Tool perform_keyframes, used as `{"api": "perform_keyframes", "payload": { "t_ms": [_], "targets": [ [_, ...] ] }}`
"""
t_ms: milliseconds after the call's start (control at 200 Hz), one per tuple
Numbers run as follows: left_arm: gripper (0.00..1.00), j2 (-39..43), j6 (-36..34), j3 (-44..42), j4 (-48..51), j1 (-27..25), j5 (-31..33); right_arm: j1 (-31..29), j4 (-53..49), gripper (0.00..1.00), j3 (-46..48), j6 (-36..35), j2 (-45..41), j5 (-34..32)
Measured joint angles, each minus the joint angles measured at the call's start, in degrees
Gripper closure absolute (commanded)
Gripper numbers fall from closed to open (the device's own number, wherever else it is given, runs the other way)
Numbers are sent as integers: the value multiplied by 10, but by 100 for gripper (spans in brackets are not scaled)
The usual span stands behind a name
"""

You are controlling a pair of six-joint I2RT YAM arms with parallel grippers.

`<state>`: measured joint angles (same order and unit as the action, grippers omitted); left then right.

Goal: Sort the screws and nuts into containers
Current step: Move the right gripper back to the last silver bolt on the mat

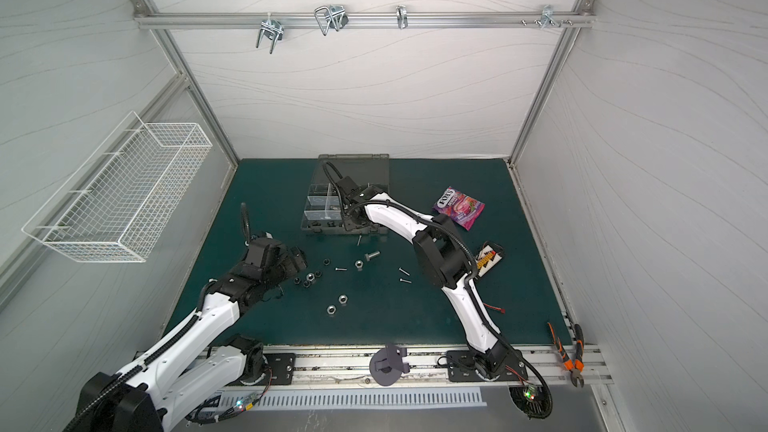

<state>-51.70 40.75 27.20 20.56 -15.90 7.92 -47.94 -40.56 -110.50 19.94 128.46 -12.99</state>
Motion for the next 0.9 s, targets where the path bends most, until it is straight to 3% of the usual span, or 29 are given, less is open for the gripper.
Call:
{"api": "perform_keyframes", "payload": {
  "t_ms": [540,765,900],
  "targets": [
    [1,18,1,0,0,0,0,-38,2,32,209,17,-210,-28],
    [1,18,2,0,0,0,0,-39,4,16,294,40,-251,-16],
    [1,17,2,0,0,0,0,-39,11,14,328,51,-255,0]
  ]
}}
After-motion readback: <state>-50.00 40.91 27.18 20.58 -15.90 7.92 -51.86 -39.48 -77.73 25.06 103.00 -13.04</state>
